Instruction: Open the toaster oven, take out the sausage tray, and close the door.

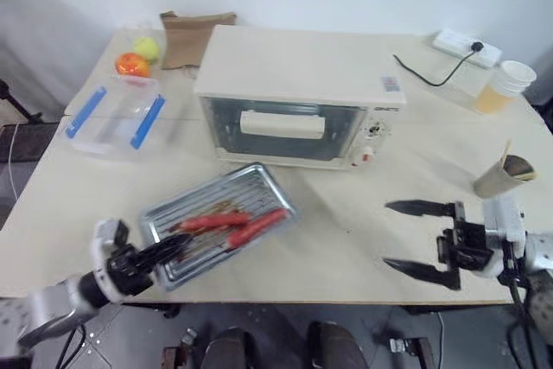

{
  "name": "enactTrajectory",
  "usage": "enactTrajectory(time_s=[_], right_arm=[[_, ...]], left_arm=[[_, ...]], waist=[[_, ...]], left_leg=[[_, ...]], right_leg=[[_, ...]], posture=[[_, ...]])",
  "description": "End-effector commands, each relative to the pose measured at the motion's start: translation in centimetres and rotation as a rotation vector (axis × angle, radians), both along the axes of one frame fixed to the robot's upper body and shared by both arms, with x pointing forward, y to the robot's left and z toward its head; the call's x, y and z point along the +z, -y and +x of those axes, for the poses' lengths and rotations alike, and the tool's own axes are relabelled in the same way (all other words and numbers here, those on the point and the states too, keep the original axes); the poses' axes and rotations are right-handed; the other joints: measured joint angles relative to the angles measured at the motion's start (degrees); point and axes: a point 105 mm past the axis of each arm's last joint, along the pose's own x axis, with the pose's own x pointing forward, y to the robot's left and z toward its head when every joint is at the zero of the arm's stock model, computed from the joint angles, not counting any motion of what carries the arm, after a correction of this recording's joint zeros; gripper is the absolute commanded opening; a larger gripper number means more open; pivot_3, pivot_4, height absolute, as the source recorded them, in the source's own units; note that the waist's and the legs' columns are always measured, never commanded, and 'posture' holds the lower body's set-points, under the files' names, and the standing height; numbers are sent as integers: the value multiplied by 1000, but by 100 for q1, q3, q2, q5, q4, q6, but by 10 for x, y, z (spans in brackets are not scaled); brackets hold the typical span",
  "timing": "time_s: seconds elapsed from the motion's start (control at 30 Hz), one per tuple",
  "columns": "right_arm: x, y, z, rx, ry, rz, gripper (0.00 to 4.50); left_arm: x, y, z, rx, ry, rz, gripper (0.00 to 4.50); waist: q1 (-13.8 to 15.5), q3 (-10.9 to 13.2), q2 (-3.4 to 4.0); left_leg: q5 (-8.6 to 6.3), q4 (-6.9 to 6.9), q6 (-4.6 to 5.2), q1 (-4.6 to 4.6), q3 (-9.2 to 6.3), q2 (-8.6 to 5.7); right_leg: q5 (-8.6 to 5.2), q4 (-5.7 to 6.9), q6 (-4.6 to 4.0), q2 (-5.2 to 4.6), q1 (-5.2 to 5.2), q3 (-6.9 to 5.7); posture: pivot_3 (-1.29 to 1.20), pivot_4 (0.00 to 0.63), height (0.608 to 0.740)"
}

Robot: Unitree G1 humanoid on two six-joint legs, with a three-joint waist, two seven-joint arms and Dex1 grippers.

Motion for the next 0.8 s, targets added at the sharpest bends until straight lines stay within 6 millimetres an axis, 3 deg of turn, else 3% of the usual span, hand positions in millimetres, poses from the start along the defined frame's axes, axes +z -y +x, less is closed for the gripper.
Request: enactTrajectory(time_s=[0.03, 0.43, 0.63, 0.8], right_arm=[[8, 7, -10, -11, 57, -27, 4483], [10, 18, -24, -117, 75, -48, 4483], [13, 16, -28, -150, 69, -48, 4483], [15, 15, -32, -157, 64, -48, 4483]], left_arm=[[1, 20, 11, -93, 15, 10, 0], [-7, 79, 54, -339, 24, 134, 0], [-21, 104, 60, -438, -10, 229, 0], [-30, 110, 65, -454, -30, 314, 0]], waist=[[-3, 0, 0], [161, -1, 3], [283, -11, 19], [379, -25, 44]], left_leg=[[1, 0, -1, -1, 0, 0], [29, 2, -8, 0, -13, -31], [54, 2, 3, 2, -45, -67], [68, 2, 18, 0, -53, -71]], right_leg=[[0, 1, 0, 0, 0, 1], [13, 1, 24, 11, 11, -1], [19, -10, 36, -12, 27, 2], [47, -48, 82, -38, 46, 23]], posture=[[0, 150, 740], [0, 150, 740], [0, 150, 740], [0, 150, 740]])
